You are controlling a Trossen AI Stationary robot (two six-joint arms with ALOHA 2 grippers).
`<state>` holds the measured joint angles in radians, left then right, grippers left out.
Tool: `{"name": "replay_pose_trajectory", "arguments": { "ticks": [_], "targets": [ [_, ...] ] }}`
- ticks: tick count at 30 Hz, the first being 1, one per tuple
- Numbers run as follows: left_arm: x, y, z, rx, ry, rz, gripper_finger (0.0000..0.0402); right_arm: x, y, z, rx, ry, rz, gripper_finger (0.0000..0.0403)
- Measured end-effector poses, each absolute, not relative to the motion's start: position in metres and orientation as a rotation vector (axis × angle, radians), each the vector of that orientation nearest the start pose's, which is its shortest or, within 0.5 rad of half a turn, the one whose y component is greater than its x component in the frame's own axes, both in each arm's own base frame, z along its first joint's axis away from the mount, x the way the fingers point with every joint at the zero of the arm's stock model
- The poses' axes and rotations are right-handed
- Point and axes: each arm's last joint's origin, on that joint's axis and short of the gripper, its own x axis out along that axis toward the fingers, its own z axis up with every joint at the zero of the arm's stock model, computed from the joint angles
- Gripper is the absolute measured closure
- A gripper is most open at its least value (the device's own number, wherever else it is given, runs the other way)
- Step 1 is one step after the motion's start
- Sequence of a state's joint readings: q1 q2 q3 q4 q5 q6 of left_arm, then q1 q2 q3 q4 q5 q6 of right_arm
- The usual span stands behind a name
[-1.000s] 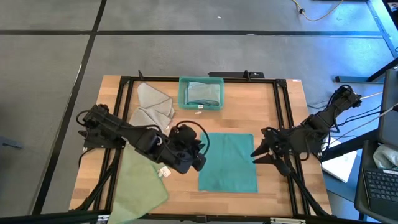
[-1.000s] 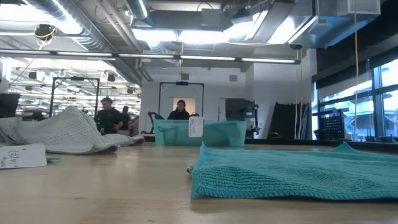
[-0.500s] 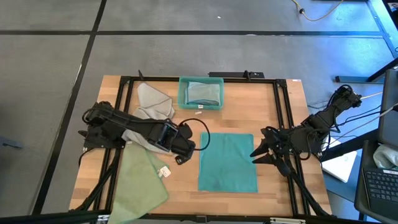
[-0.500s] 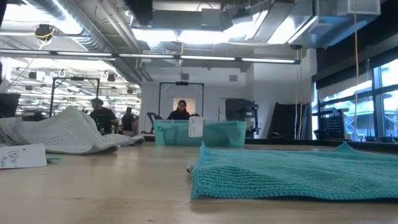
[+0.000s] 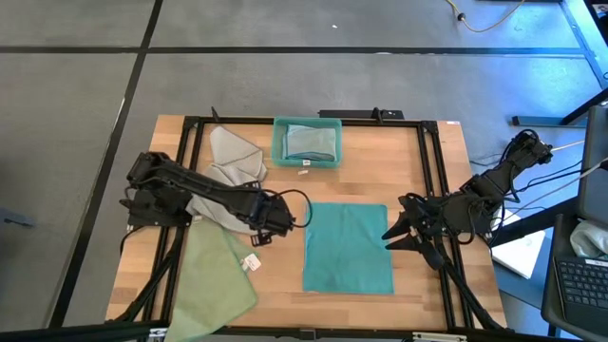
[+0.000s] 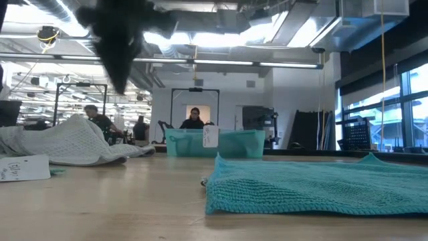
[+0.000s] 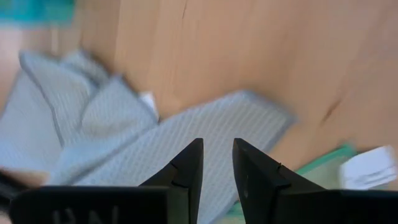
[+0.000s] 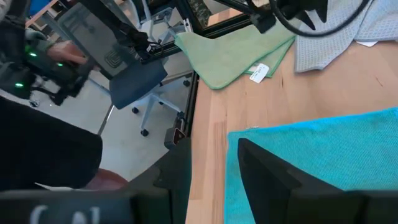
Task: Fold microfiber towels
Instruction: Fold the gray towel
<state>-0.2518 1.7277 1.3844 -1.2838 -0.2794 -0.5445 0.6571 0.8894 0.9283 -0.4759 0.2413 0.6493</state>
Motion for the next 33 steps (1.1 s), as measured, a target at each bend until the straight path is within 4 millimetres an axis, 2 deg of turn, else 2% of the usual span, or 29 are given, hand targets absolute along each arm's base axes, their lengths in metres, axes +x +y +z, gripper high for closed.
{"name": "replay_pose_trajectory", "arguments": {
  "ticks": [7,12,15,21,26,33],
  "targets": [
    [0.283,-0.058,0.210,-0.167,1.531,0.625,0.0291,0.149,0.106,0.337,0.440,0.509,0.263,0.0270],
    [0.284,-0.062,0.193,-0.344,1.502,0.623,0.0263,0.149,0.106,0.337,0.440,0.509,0.263,0.0269],
    [0.289,-0.065,0.190,-0.469,1.477,0.587,0.0253,0.149,0.106,0.337,0.440,0.510,0.263,0.0269],
    [0.289,-0.061,0.189,-0.595,1.396,0.768,0.0249,0.149,0.106,0.337,0.440,0.510,0.263,0.0269],
    [0.297,-0.063,0.189,-0.758,1.309,0.797,0.0245,0.149,0.106,0.337,0.440,0.509,0.263,0.0269],
    [0.302,-0.066,0.176,-0.804,1.303,0.876,0.0244,0.149,0.106,0.337,0.440,0.510,0.263,0.0269]
  ]
}}
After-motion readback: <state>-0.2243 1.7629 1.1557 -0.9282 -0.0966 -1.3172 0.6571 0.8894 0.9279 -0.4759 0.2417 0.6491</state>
